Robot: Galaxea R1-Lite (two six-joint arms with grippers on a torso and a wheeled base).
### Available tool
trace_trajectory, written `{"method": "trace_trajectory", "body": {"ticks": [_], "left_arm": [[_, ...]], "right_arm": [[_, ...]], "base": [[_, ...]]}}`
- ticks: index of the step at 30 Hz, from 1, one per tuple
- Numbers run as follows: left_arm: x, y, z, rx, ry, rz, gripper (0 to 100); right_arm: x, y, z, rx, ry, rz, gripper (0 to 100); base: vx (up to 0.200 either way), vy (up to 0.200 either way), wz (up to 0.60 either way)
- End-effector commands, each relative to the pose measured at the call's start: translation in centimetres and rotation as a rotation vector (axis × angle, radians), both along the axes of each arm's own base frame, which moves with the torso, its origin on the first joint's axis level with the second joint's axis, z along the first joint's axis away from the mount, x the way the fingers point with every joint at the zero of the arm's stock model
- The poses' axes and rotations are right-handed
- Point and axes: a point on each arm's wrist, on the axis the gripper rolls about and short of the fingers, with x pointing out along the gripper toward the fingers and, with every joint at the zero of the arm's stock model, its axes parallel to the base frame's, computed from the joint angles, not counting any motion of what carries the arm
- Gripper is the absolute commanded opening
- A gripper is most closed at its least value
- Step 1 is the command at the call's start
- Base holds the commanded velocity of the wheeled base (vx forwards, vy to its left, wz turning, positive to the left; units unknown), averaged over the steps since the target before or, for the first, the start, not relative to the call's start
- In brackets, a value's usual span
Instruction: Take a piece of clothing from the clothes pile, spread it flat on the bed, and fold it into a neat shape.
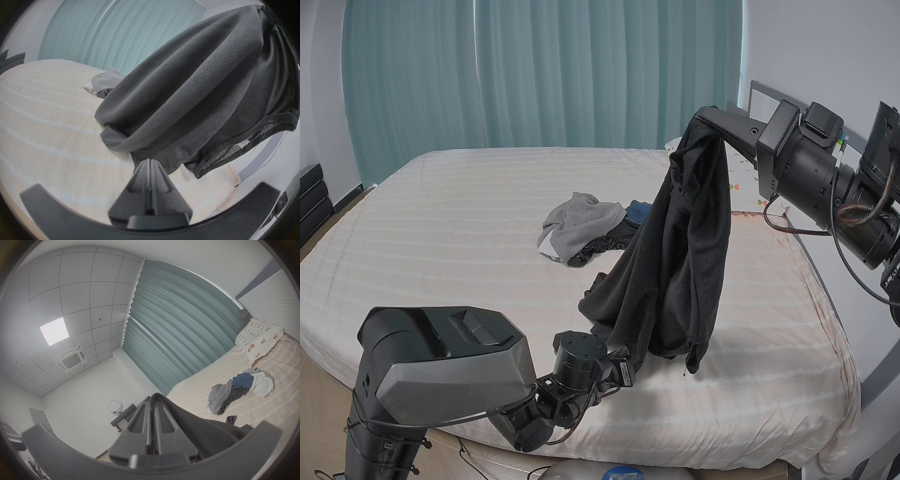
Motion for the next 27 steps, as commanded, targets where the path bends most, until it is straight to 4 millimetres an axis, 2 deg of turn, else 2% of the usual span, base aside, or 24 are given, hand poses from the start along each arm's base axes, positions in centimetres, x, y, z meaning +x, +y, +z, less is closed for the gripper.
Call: {"method": "trace_trajectory", "body": {"ticks": [1,2,3,8,12,16,18,19,22,25,27], "left_arm": [[-0.3,0.6,1.3,-0.011,-0.013,0.005,0],[-0.5,1.0,3.7,-0.043,-0.044,0.011,0],[-0.4,1.3,4.8,-0.063,-0.066,0.017,0],[-0.3,2.5,9.4,-0.119,-0.126,0.045,0],[-0.3,4.4,14.2,-0.147,-0.154,0.085,0],[0.3,6.2,17.6,-0.176,-0.150,0.144,0],[0.2,6.5,18.0,-0.186,-0.115,0.158,0],[0.1,6.6,17.6,-0.182,-0.086,0.159,0],[-0.6,6.2,15.7,-0.162,-0.007,0.147,0],[-1.6,4.7,13.2,-0.124,0.065,0.075,0],[-2.1,4.1,12.6,-0.137,0.090,0.043,0]], "right_arm": [[0.3,-0.2,-0.4,-0.009,0.012,-0.010,0],[0.3,-0.5,-0.6,-0.016,0.016,-0.016,0],[0.4,-0.6,-0.7,-0.016,0.020,-0.017,0],[0.4,-0.5,-0.8,-0.017,0.024,-0.018,0],[0.7,-0.4,-1.2,-0.025,0.033,-0.023,0],[1.6,-0.5,-1.8,-0.034,0.053,-0.037,0],[1.8,-0.4,-1.9,-0.032,0.053,-0.038,0],[1.9,-0.3,-2.0,-0.030,0.052,-0.038,0],[2.1,-0.2,-2.1,-0.025,0.043,-0.038,0],[2.1,-0.1,-1.6,-0.007,0.021,-0.042,0],[2.0,-0.2,-1.2,-0.001,0.007,-0.042,0]], "base": [[0.000,0.000,0.00],[0.000,0.000,0.00],[0.000,0.000,0.00],[0.000,0.000,0.00],[0.000,0.000,0.00],[0.000,0.000,0.00],[0.000,0.000,0.00],[0.000,0.000,0.00],[0.000,0.000,0.00],[0.000,0.000,0.00],[0.000,0.000,0.00]]}}
